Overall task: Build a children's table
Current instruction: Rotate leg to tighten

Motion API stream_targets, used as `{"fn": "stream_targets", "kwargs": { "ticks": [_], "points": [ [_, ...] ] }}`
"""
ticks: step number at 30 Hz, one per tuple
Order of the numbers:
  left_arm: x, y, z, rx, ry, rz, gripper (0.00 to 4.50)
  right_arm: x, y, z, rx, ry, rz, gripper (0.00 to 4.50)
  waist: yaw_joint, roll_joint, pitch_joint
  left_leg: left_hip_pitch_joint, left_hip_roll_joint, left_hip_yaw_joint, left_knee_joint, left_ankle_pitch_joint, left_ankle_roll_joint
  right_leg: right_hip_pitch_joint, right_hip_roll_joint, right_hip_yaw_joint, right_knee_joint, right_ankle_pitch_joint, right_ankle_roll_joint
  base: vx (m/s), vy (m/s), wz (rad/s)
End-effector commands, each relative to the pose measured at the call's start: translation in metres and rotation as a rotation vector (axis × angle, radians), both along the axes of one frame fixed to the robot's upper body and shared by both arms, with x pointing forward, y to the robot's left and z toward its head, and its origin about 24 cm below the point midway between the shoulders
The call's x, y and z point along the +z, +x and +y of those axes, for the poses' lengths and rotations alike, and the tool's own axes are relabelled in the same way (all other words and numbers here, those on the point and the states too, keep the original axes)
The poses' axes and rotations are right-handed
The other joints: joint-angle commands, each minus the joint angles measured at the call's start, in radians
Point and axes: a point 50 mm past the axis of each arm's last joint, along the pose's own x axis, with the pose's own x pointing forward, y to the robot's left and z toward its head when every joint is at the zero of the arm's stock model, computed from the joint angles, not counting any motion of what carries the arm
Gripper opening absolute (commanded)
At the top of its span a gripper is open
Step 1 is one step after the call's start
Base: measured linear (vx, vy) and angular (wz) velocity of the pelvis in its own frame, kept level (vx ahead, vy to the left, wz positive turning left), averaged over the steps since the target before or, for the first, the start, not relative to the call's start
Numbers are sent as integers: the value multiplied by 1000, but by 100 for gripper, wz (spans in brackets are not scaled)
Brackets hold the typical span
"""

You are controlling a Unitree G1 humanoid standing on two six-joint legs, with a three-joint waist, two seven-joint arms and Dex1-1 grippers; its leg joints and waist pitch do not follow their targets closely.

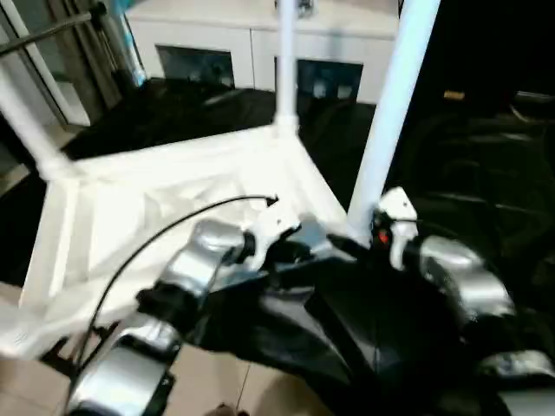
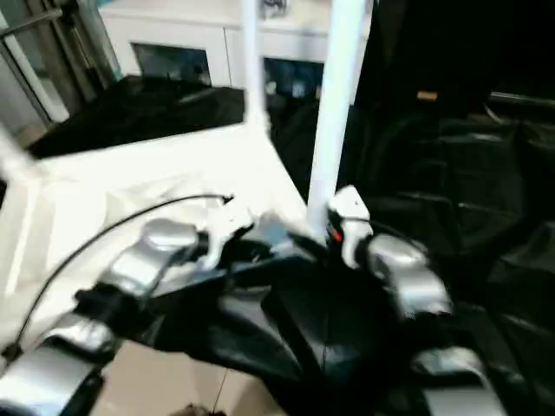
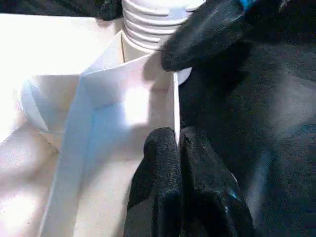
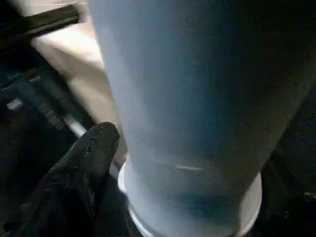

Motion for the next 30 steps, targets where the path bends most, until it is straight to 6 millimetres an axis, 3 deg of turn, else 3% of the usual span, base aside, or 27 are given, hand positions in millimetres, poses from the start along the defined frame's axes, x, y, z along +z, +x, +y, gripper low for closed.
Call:
{"fn": "stream_targets", "kwargs": {
  "ticks": [1,3,5,6,11,16,21,23,25,27,30],
  "points": [
    [4,-10,-16,-140,-24,17,0,-1,-8,13,125,10,38,383,4,-12,-58,22,109,-54,-71,-173,86,41,-118,63,-79,-137,-244,0,0,0],
    [5,-11,-11,-162,-16,22,0,0,-13,12,165,11,55,358,7,-7,-58,21,108,-54,-69,-171,86,41,-119,64,-79,-144,-241,0,0,0],
    [6,-12,-6,-182,-8,33,0,1,-16,11,194,14,75,346,9,-9,-59,21,108,-54,-69,-165,85,41,-120,63,-80,-143,-239,0,0,0],
    [6,-13,-4,-196,-2,43,0,1,-18,12,211,11,83,335,11,-5,-59,22,110,-55,-70,-167,82,39,-120,63,-79,-146,-238,0,0,0],
    [6,-16,0,-221,10,57,0,-3,-24,14,240,7,111,295,18,-5,-59,26,111,-54,-72,-170,65,36,-119,65,-78,-143,-238,0,0,0],
    [6,-12,-3,-162,-2,36,0,-7,-26,22,203,29,112,284,21,-10,-58,24,109,-55,-72,-167,62,36,-121,65,-79,-159,-233,0,0,0],
    [7,3,-15,14,-28,-17,0,-19,-10,24,-32,-33,51,282,11,-10,-52,31,104,-56,-74,-220,25,29,-123,67,-93,-257,-219,0,0,0],
    [9,12,-23,130,-31,-49,0,-25,1,25,-211,-60,32,281,-1,-11,-51,33,102,-62,-79,-254,-8,29,-121,66,-98,-313,-202,0,0,0],
    [11,22,-33,253,-32,-67,0,-32,10,29,-397,-55,59,279,-9,-8,-51,38,102,-60,-80,-264,-14,24,-119,69,-99,-292,-206,0,0,0],
    [11,24,-37,293,-37,-67,0,-34,12,31,-450,-56,70,278,-13,-7,-54,36,102,-63,-81,-258,-17,29,-119,69,-95,-265,-213,0,0,0],
    [13,28,-47,379,-32,-71,0,-41,18,39,-603,-76,86,278,-13,-10,-59,29,99,-58,-75,-200,17,36,-122,70,-88,-161,-230,0,0,0]
  ]
}}
